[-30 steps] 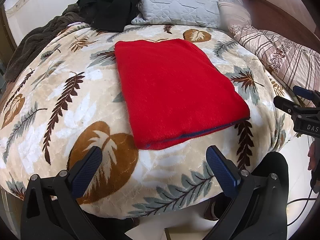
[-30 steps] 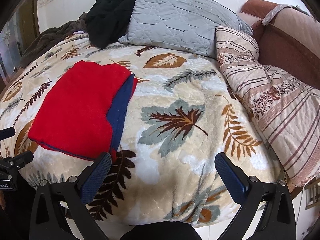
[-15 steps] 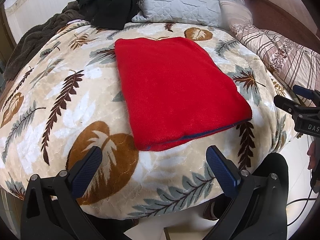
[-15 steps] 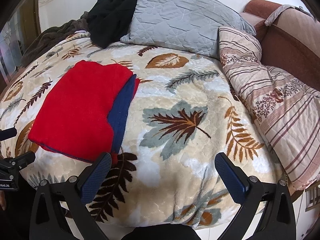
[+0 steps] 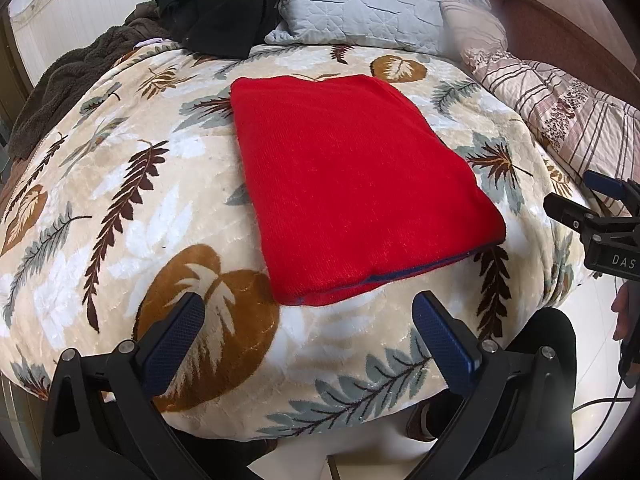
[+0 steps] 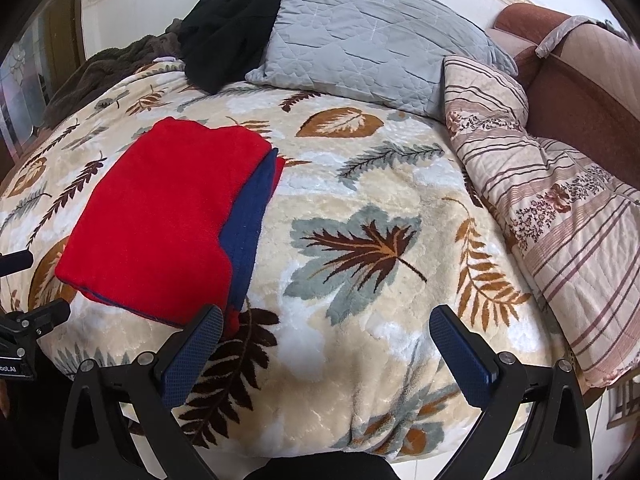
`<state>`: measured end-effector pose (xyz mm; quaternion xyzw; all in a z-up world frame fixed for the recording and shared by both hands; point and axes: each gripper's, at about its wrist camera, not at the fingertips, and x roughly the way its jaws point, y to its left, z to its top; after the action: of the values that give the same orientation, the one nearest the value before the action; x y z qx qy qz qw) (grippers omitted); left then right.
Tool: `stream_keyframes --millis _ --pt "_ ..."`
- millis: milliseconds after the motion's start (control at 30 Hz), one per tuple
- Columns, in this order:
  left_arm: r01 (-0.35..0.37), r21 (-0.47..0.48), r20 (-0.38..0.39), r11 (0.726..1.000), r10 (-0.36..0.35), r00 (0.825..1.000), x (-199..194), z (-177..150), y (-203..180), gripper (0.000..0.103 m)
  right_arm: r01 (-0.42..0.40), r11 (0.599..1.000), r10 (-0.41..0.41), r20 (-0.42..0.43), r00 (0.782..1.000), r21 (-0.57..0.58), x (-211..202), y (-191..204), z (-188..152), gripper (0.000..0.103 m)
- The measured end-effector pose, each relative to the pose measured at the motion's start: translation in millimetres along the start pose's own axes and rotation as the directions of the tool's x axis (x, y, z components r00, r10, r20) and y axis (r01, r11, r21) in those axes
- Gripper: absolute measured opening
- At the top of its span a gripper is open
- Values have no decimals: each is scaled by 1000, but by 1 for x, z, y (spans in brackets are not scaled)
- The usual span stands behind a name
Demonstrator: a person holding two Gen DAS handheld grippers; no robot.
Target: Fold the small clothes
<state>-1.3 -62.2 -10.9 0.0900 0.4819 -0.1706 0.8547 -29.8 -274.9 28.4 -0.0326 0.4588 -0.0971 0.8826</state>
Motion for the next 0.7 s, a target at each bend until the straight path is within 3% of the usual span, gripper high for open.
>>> stream_keyframes --millis 700 --pt "-2 -13 -1 1000 2 1000 1 6 6 103 -12 1000 12 -17 1000 -11 7 4 5 103"
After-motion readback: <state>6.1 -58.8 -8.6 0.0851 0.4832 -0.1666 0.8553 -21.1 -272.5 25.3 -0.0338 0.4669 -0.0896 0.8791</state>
